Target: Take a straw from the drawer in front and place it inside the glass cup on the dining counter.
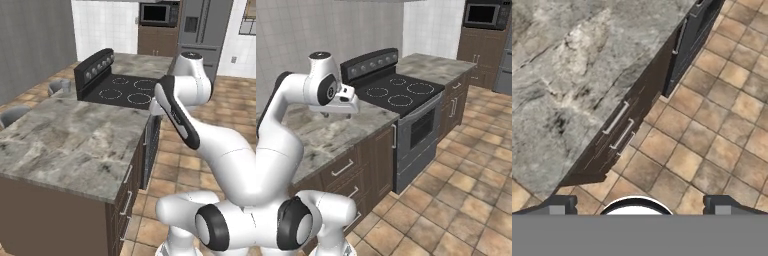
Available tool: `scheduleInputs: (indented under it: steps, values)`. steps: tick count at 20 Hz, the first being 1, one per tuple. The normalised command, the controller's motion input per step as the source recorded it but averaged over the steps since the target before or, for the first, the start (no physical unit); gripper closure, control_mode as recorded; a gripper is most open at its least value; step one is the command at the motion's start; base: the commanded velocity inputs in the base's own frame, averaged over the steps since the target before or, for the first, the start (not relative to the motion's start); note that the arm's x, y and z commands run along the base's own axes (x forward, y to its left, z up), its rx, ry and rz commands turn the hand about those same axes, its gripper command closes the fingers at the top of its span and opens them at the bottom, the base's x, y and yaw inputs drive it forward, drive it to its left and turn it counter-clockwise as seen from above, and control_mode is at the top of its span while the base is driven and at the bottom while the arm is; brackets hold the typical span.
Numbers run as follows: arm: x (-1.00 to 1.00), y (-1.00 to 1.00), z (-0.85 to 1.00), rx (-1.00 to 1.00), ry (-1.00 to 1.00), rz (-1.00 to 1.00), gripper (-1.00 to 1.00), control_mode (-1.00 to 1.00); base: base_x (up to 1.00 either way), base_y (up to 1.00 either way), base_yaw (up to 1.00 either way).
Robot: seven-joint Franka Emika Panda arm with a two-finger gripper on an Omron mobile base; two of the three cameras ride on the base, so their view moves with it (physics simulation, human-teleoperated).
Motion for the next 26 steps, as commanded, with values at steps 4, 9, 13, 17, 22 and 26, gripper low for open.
scheduleInputs:
  steps: [4, 9, 13, 17, 22, 26]
  values:
    - [-0.16, -0.08, -0.04, 0.1, 0.0, -0.19, -1.0, -1.0, 0.0, 0.0, 0.0]
    - [-0.08, -0.75, -0.16, 0.46, 0.0, -0.16, -1.0, -1.0, 0.0, 0.0, 0.0]
    - [-0.04, -0.87, -0.43, 0.56, 0.0, -0.09, -1.0, -1.0, 0.0, 0.0, 0.0]
    - [0.01, -0.67, -0.66, 0.5, 0.0, -0.07, -1.0, -1.0, 0.0, 0.0, 0.0]
    - [0.2, -0.37, -0.8, 0.42, 0.05, -0.03, -1.0, -1.0, 0.0, 0.0, 0.0]
    - [0.2, -0.17, -0.9, 0.39, 0.05, 0.0, -1.0, -1.0, 0.0, 0.0, 0.0]
